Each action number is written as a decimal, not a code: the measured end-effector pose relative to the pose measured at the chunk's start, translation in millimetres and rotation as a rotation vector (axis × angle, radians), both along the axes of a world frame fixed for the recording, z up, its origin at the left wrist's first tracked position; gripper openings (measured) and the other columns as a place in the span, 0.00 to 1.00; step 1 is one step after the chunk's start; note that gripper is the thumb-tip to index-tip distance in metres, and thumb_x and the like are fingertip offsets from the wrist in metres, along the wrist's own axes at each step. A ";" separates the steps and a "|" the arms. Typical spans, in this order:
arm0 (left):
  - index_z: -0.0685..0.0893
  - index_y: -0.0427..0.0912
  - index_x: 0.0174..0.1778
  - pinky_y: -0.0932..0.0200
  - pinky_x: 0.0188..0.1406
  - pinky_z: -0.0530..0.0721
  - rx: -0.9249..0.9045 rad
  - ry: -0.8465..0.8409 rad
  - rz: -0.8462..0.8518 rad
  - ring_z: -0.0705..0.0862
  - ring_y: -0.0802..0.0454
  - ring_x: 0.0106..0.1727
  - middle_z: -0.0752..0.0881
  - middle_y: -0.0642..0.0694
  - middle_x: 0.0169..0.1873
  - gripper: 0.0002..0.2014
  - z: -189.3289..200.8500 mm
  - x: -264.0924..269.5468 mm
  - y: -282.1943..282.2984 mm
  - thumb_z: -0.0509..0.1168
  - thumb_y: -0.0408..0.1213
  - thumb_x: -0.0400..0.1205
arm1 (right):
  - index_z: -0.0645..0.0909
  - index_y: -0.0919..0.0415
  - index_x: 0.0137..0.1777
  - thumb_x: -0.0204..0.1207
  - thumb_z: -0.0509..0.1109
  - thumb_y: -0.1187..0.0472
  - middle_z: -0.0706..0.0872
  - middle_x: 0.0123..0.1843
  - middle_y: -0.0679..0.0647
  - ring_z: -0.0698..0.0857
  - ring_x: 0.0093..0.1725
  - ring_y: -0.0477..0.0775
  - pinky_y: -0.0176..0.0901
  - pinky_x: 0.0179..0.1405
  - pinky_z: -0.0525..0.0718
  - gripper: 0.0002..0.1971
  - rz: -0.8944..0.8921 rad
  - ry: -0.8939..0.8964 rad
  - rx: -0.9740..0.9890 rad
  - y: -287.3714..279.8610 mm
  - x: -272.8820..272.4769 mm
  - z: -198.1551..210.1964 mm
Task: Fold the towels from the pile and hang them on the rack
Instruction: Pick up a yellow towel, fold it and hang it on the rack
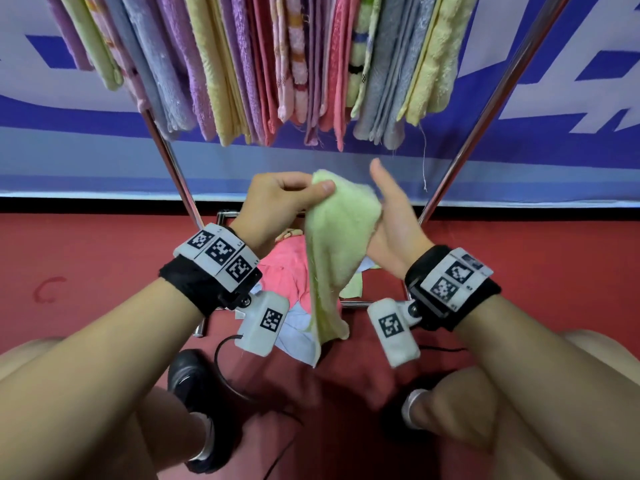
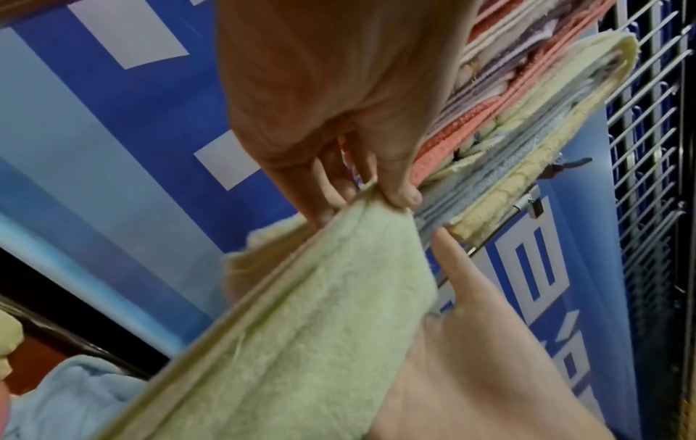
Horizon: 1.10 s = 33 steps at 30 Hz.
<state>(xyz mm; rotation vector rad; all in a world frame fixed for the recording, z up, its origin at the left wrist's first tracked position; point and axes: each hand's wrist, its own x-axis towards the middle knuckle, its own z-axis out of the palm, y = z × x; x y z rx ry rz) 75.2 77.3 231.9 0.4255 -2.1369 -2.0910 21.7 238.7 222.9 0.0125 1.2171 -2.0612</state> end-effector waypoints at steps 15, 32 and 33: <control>0.87 0.38 0.36 0.64 0.33 0.83 -0.142 -0.066 0.155 0.84 0.57 0.31 0.89 0.42 0.33 0.11 -21.9 2.0 -8.6 0.82 0.39 0.73 | 0.79 0.66 0.74 0.89 0.64 0.65 0.88 0.68 0.67 0.88 0.68 0.66 0.68 0.72 0.83 0.16 -0.206 0.307 0.138 -12.9 0.3 -14.0; 0.87 0.32 0.49 0.57 0.45 0.87 -0.190 -0.037 -0.063 0.87 0.49 0.44 0.90 0.30 0.48 0.13 -16.7 -2.9 2.2 0.76 0.40 0.80 | 0.77 0.71 0.75 0.86 0.61 0.73 0.89 0.65 0.69 0.91 0.61 0.68 0.58 0.54 0.92 0.18 -0.254 0.172 0.009 3.0 -14.8 3.1; 0.86 0.31 0.47 0.61 0.41 0.86 -0.213 -0.006 -0.026 0.86 0.50 0.41 0.90 0.29 0.47 0.13 -16.8 -2.5 2.6 0.77 0.39 0.79 | 0.77 0.70 0.75 0.86 0.62 0.74 0.90 0.64 0.68 0.92 0.61 0.67 0.58 0.54 0.92 0.18 -0.268 0.183 0.013 4.3 -17.6 3.9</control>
